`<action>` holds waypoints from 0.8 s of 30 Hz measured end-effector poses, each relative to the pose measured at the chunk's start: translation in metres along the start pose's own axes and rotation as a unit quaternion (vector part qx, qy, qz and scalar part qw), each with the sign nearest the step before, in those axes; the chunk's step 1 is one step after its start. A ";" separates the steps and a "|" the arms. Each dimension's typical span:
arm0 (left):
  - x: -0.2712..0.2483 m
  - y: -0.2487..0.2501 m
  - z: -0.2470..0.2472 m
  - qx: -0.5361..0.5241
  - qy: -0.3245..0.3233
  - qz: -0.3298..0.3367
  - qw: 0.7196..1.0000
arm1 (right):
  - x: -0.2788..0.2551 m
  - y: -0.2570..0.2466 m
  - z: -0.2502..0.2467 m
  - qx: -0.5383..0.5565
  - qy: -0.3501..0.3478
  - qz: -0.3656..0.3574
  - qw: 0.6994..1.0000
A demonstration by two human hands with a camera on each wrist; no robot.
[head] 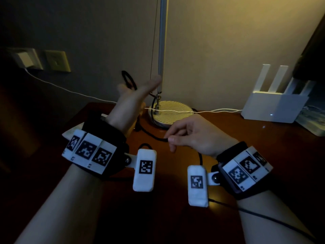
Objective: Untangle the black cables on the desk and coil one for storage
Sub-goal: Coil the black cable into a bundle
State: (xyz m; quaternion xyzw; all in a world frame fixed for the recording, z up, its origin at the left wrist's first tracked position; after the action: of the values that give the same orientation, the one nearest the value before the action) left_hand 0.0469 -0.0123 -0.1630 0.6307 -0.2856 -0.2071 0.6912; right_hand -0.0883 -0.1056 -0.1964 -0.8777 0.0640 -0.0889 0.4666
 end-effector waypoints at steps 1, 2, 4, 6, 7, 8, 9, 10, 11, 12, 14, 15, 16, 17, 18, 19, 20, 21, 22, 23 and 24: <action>-0.002 -0.001 0.007 0.017 -0.032 0.004 0.999 | -0.001 -0.002 -0.001 -0.013 -0.001 -0.017 1.000; -0.005 -0.003 0.014 0.038 -0.068 0.000 0.997 | -0.002 -0.005 -0.003 -0.024 0.003 -0.033 0.999; -0.003 -0.006 0.025 0.101 -0.111 -0.011 0.989 | -0.004 -0.010 -0.007 -0.040 0.022 -0.060 0.997; -0.003 -0.012 0.032 0.151 -0.172 -0.030 0.973 | -0.004 -0.015 -0.009 -0.045 0.043 -0.078 0.995; -0.003 -0.016 0.034 0.161 -0.212 -0.035 0.963 | -0.004 -0.017 -0.008 -0.044 0.053 -0.087 0.994; -0.006 -0.020 0.033 0.166 -0.242 -0.037 0.955 | -0.003 -0.019 -0.007 -0.039 0.064 -0.099 0.992; -0.011 -0.023 0.032 0.179 -0.272 -0.031 0.945 | -0.002 -0.021 -0.006 -0.032 0.076 -0.110 0.990; -0.018 -0.023 0.032 0.202 -0.299 -0.018 0.932 | -0.001 -0.021 -0.006 -0.023 0.089 -0.114 0.989; -0.022 -0.023 0.034 0.218 -0.312 0.003 0.925 | 0.001 -0.021 -0.006 -0.011 0.103 -0.111 0.988; -0.023 -0.022 0.036 0.223 -0.303 0.021 0.926 | 0.002 -0.019 -0.006 0.004 0.115 -0.104 0.988; -0.022 -0.020 0.042 0.198 -0.275 0.046 0.940 | 0.002 -0.015 -0.007 0.042 0.132 -0.083 0.987; -0.020 -0.022 0.042 0.185 -0.261 0.046 0.946 | 0.002 -0.012 -0.007 0.062 0.136 -0.069 0.986; -0.017 -0.025 0.043 0.184 -0.251 0.038 0.950 | 0.003 -0.009 -0.008 0.081 0.135 -0.055 0.986; -0.013 -0.029 0.042 0.185 -0.243 0.030 0.952 | 0.003 -0.007 -0.008 0.098 0.128 -0.041 0.986; -0.008 -0.031 0.040 0.194 -0.230 0.017 0.953 | 0.004 -0.005 -0.007 0.113 0.120 -0.026 0.986; -0.003 -0.034 0.035 0.206 -0.203 0.000 0.957 | 0.004 -0.003 -0.006 0.128 0.112 -0.010 0.985; 0.003 -0.037 0.029 0.218 -0.165 -0.017 0.962 | 0.005 0.000 -0.005 0.140 0.107 0.011 0.984; 0.010 -0.038 0.021 0.221 -0.125 -0.029 0.967 | 0.005 0.003 -0.003 0.149 0.095 0.039 0.984; 0.015 -0.038 0.014 0.213 -0.087 -0.039 0.972 | 0.005 0.006 0.001 0.161 0.069 0.070 0.982; 0.019 -0.038 0.008 0.201 -0.054 -0.044 0.977 | 0.005 0.008 0.006 0.182 0.034 0.095 0.978; 0.021 -0.037 0.002 0.195 -0.023 -0.046 0.979 | 0.004 0.008 0.012 0.211 0.001 0.108 0.972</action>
State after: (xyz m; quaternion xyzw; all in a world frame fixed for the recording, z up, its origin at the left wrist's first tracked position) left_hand 0.0643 -0.0314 -0.1967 0.7609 -0.3072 -0.1930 0.5380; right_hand -0.0818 -0.1014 -0.2089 -0.7474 0.1380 -0.0501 0.6480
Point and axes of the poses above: each hand's wrist, its own x-axis towards the middle knuckle, its own z-axis out of the palm, y = z × x, the point moved 5 cm from there along x, towards the middle knuckle, and after that the axes turned 1 degree about x, right-handed, at the moved point
